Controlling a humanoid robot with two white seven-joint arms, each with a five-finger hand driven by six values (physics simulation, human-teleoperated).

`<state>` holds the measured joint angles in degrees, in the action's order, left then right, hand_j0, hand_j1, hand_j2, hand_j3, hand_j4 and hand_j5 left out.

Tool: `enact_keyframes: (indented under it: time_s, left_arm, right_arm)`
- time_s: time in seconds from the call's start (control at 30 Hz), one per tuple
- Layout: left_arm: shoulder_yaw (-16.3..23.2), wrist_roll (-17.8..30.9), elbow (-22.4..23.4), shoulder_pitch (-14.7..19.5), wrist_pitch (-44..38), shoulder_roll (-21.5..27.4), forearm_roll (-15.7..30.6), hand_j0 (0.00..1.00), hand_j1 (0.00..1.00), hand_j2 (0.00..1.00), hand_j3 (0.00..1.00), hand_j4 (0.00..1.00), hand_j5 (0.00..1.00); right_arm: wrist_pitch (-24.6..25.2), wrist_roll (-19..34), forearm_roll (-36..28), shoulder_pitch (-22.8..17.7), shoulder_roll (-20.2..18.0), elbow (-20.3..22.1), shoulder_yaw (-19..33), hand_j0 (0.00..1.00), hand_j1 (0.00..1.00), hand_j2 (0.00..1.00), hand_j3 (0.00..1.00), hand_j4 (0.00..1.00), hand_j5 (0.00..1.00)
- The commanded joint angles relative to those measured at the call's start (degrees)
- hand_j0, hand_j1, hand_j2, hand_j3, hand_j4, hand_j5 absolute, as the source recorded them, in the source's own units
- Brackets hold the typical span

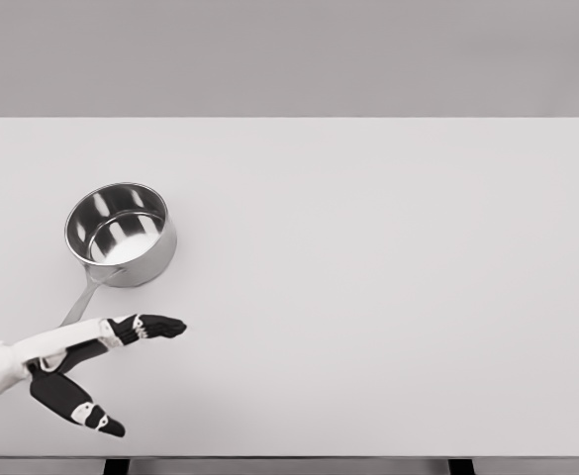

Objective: Rotate pot handle

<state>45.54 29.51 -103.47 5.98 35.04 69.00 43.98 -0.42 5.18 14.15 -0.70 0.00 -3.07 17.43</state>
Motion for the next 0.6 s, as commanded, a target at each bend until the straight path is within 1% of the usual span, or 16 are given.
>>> enact_keyframes:
  time_s: [0.0, 0.17, 0.23, 0.33, 0.4, 0.57]
  left_arm:
    - [-0.3, -0.7, 0.0, -0.1, 0.0, 0.6, 0.4, 1.00, 1.00, 1.00, 1.00, 1.00, 1.00]
    - [-0.4, -0.8, 0.0, -2.6, 0.0, 1.2, 0.4, 1.00, 1.00, 1.00, 1.00, 1.00, 1.00]
    - [-0.4, -0.9, 0.0, -2.8, 0.0, 1.8, 0.4, 1.00, 1.00, 1.00, 1.00, 1.00, 1.00]
    - [-0.4, -2.3, 0.0, -4.0, 0.0, 2.5, 0.4, 1.00, 1.00, 1.00, 1.00, 1.00, 1.00]
    - [-0.6, -2.4, 0.1, -4.2, 0.0, 3.3, 0.4, 1.00, 1.00, 1.00, 1.00, 1.00, 1.00]
    - [-0.9, -2.6, 0.1, -4.6, 0.0, 3.6, 0.8, 1.00, 1.00, 1.00, 1.00, 1.00, 1.00]
  right_arm:
    - [0.0, 0.0, 0.0, 0.0, 0.0, 0.0, 0.0, 1.00, 1.00, 1.00, 1.00, 1.00, 1.00]
    - [0.0, 0.0, 0.0, 0.0, 0.0, 0.0, 0.0, 1.00, 1.00, 1.00, 1.00, 1.00, 1.00]
    - [0.0, 0.0, 0.0, 0.0, 0.0, 0.0, 0.0, 1.00, 1.00, 1.00, 1.00, 1.00, 1.00]
    - [0.0, 0.0, 0.0, 0.0, 0.0, 0.0, 0.0, 1.00, 1.00, 1.00, 1.00, 1.00, 1.00]
    - [0.0, 0.0, 0.0, 0.0, 0.0, 0.0, 0.0, 1.00, 1.00, 1.00, 1.00, 1.00, 1.00]
    - [0.0, 0.0, 0.0, 0.0, 0.0, 0.0, 0.0, 1.00, 1.00, 1.00, 1.00, 1.00, 1.00]
